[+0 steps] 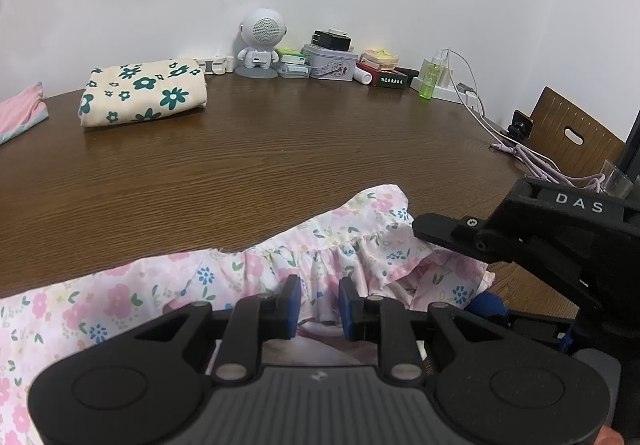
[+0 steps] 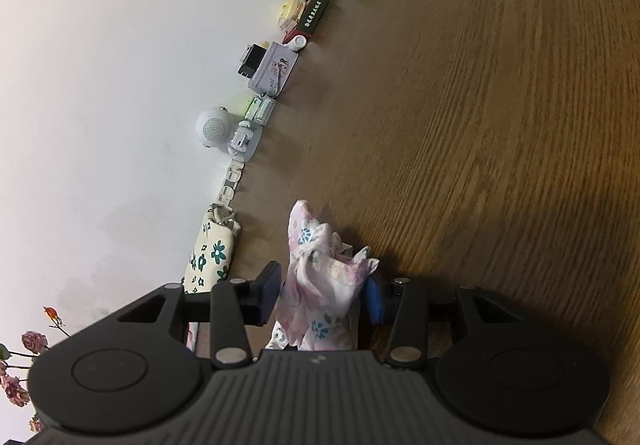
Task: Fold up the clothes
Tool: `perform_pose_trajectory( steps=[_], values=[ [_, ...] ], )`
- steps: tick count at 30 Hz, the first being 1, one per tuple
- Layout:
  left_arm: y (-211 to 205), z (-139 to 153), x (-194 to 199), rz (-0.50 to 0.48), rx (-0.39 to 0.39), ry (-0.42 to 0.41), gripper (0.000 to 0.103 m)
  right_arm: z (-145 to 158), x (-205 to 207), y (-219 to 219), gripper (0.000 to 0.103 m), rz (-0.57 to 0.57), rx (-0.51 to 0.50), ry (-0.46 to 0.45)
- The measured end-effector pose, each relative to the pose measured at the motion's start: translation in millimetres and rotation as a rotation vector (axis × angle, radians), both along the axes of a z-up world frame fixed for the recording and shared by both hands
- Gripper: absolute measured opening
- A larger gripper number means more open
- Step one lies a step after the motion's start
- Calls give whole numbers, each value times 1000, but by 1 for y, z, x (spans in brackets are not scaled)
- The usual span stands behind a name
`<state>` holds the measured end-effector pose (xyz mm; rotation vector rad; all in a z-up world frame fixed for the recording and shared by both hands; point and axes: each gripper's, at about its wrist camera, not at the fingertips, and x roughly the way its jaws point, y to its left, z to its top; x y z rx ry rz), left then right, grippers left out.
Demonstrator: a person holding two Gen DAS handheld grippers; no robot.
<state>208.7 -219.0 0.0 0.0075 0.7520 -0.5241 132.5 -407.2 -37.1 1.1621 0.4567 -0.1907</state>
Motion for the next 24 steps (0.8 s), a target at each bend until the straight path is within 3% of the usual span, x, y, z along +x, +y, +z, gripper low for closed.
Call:
perform_pose_trajectory(
  steps=[24],
  values=[
    [1, 0, 1, 2, -8, 6, 19, -6, 18, 1, 37, 67, -55, -24]
  ],
)
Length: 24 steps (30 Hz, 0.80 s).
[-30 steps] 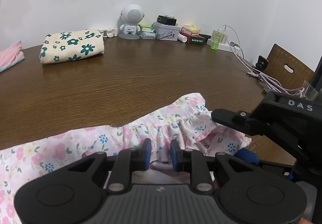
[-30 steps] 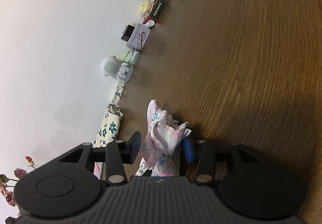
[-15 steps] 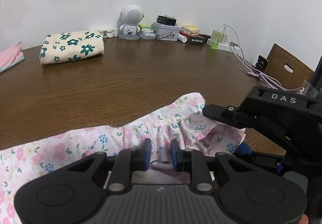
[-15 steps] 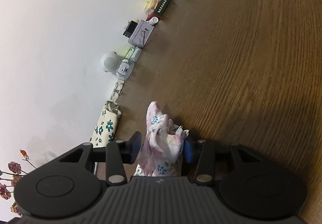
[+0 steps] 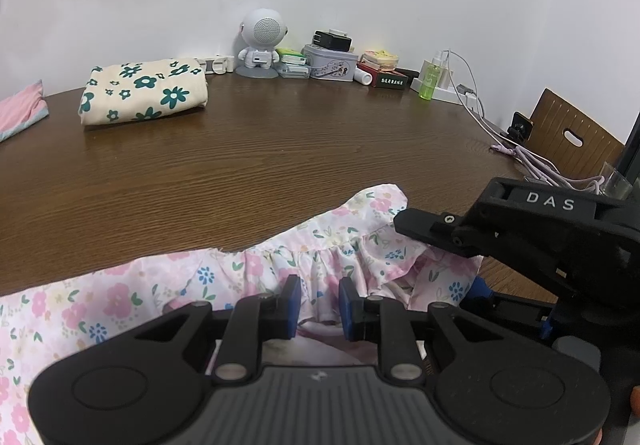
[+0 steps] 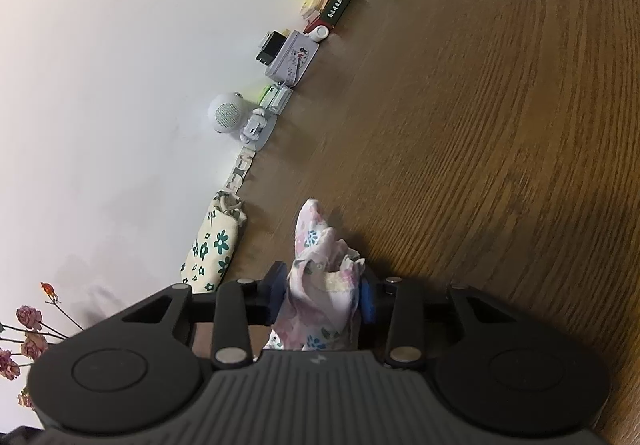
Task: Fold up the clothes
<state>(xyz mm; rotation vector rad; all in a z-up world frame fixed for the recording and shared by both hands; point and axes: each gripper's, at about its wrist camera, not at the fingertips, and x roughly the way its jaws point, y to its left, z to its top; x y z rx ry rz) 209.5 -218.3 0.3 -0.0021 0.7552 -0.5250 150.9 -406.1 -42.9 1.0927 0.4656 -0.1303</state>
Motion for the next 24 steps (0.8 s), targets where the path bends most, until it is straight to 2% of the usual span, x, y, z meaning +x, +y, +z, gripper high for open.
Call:
perform_pose_trajectory(
  steps=[11, 24],
  values=[
    [0, 0, 0, 2, -2, 3, 19, -2, 3, 1, 34, 18, -23, -12],
    [0, 0, 0, -1, -2, 1, 19, -6, 2, -4, 34, 12, 29, -65]
  ],
)
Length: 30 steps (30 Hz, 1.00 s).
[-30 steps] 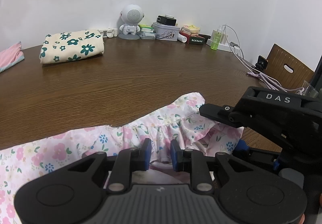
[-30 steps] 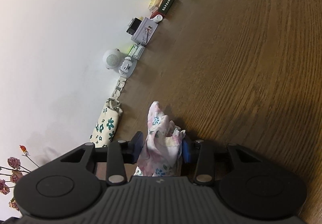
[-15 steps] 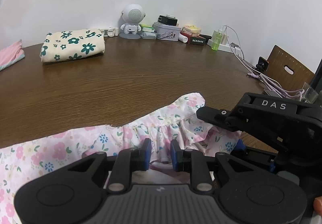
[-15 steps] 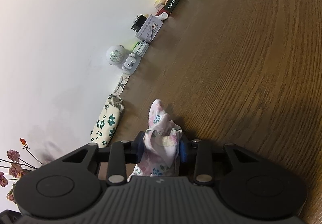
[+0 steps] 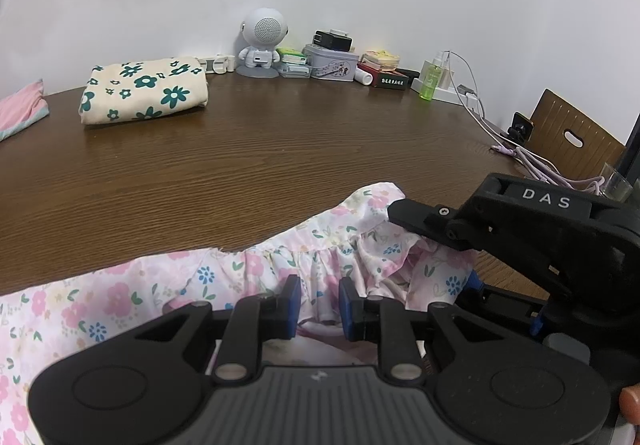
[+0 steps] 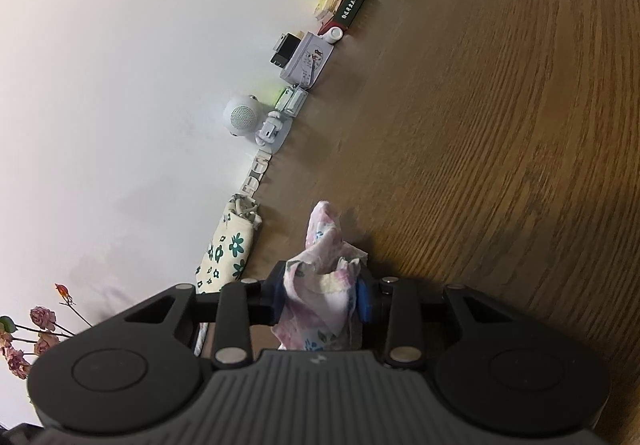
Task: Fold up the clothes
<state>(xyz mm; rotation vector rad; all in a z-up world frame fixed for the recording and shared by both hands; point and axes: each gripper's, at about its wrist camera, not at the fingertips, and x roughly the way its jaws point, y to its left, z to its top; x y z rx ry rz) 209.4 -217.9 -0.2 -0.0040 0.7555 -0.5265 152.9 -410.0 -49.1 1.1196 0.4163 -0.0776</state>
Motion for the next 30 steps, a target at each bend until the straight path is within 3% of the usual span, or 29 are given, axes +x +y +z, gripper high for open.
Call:
perform_pose_trajectory(
  steps=[9, 15, 30],
  values=[
    [0, 0, 0, -1, 0, 0, 19, 1, 2, 0, 33, -10, -14, -1],
    [0, 0, 0, -1, 1, -1, 19, -7, 3, -9, 12, -21, 42, 22],
    [1, 0, 0, 2, -7, -2, 19, -7, 3, -10, 11, -7, 43, 22]
  ],
)
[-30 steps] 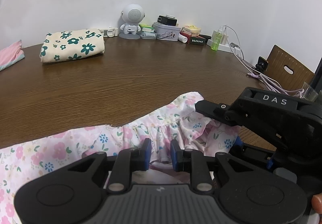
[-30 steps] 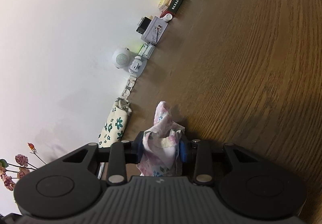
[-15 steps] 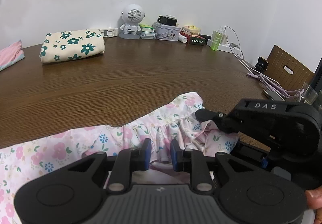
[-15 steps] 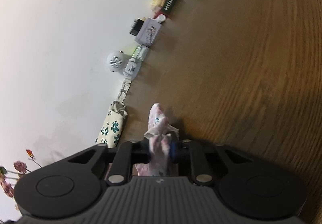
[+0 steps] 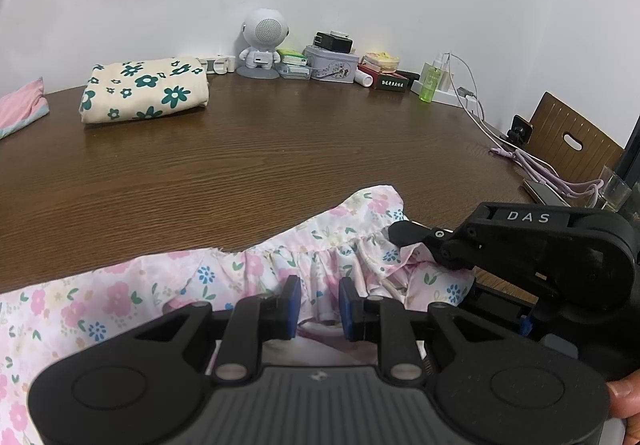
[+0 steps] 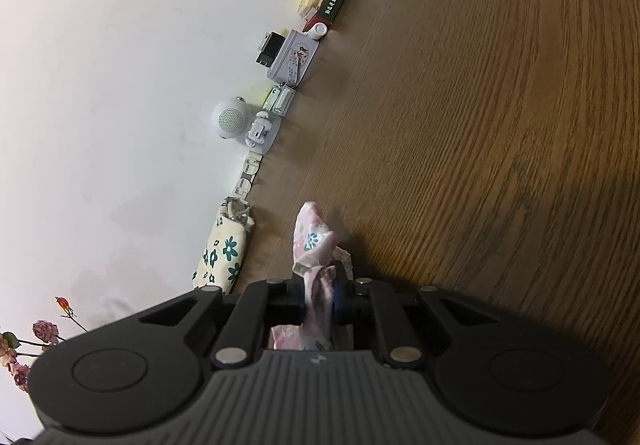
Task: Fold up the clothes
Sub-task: 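Lift the bunched dress end upward with the right gripper while the left gripper holds the edge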
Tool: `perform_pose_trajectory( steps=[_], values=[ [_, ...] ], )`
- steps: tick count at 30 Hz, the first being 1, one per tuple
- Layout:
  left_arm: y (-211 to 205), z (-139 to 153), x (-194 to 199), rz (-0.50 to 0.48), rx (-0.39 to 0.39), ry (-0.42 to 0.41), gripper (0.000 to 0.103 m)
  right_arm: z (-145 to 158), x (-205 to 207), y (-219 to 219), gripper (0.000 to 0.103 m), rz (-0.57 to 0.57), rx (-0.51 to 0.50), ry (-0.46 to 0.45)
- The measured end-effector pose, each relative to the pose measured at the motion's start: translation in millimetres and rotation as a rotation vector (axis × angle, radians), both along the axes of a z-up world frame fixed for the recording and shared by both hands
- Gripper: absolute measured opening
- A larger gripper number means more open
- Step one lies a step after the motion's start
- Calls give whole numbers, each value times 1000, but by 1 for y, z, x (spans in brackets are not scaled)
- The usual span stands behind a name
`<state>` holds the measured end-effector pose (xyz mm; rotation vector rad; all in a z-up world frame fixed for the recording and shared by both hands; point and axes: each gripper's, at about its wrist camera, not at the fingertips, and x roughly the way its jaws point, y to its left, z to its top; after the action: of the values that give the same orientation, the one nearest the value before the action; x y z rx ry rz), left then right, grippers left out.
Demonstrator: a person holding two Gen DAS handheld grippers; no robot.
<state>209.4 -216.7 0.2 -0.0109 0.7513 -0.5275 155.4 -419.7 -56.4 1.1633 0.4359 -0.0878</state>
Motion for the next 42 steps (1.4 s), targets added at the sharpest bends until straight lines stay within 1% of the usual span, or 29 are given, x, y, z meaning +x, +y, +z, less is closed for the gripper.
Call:
perform_pose_trajectory(
  steps=[4, 9, 13, 21, 28, 37, 42],
  values=[
    [1, 2, -2, 1, -1, -9, 19, 2, 0, 0, 11, 0, -3, -1],
    [4, 10, -7, 14, 3, -44, 20, 8, -1, -1, 11, 0, -13, -14],
    [8, 13, -8, 20, 0, -44, 20, 15, -2, 0, 11, 12, -40, -29],
    [31, 20, -10, 43, -9, -40, 20, 30, -3, 5, 11, 27, -133, -30],
    [53, 18, -7, 52, 0, -10, 20, 46, -3, 20, 11, 50, -282, -21],
    [75, 15, -11, 18, 5, 18, 20, 60, -6, 37, 10, 70, -404, -24],
    [89, 14, -11, 17, 2, 28, 20, 69, -7, 50, 10, 85, -487, -35]
  ],
)
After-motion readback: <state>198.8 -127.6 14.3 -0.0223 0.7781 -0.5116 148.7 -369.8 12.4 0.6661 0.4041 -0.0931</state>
